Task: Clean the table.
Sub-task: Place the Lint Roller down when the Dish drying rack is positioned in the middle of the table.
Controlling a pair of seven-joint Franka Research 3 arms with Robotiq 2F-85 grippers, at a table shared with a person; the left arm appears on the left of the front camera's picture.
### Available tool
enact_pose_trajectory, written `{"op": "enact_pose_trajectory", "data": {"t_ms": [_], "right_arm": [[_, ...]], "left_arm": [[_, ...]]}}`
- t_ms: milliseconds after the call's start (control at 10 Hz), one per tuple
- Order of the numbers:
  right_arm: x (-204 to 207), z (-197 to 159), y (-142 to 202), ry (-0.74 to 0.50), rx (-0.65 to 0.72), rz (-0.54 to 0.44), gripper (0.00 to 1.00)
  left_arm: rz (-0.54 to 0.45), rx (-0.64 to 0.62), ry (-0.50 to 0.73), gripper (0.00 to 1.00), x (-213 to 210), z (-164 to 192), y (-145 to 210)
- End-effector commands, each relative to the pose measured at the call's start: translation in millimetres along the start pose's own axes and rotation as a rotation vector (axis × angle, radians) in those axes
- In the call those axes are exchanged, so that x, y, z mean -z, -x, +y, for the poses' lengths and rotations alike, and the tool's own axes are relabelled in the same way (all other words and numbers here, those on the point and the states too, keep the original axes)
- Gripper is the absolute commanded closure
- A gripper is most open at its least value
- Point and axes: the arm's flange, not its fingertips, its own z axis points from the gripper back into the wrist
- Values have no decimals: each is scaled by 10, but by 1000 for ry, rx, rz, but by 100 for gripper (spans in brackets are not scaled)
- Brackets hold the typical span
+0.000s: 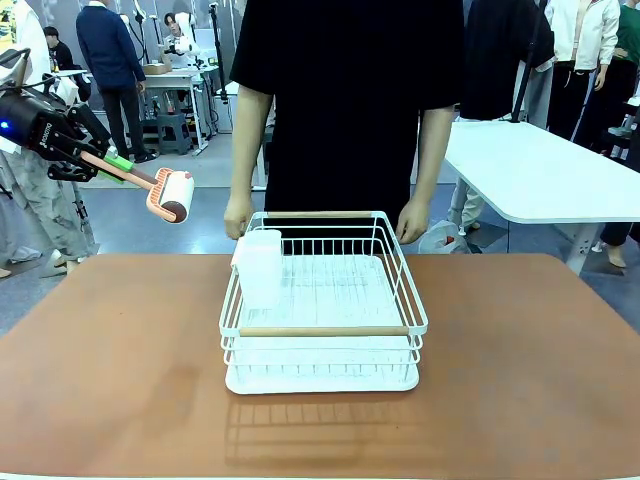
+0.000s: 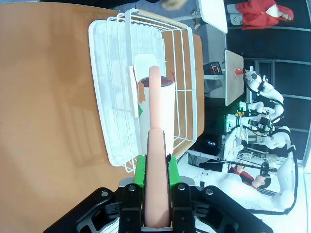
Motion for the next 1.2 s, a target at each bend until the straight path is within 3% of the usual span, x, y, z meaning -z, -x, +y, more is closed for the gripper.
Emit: {"op": "enact_pose_trajectory", "data": {"t_ms": [0, 1100], "right_arm": [[-20, 30, -2, -11, -9, -5, 0], [-20, 30, -2, -11, -9, -5, 0]], "left_arm": [[0, 9, 22, 89, -24, -23, 14], [0, 9, 22, 89, -24, -23, 14]]}}
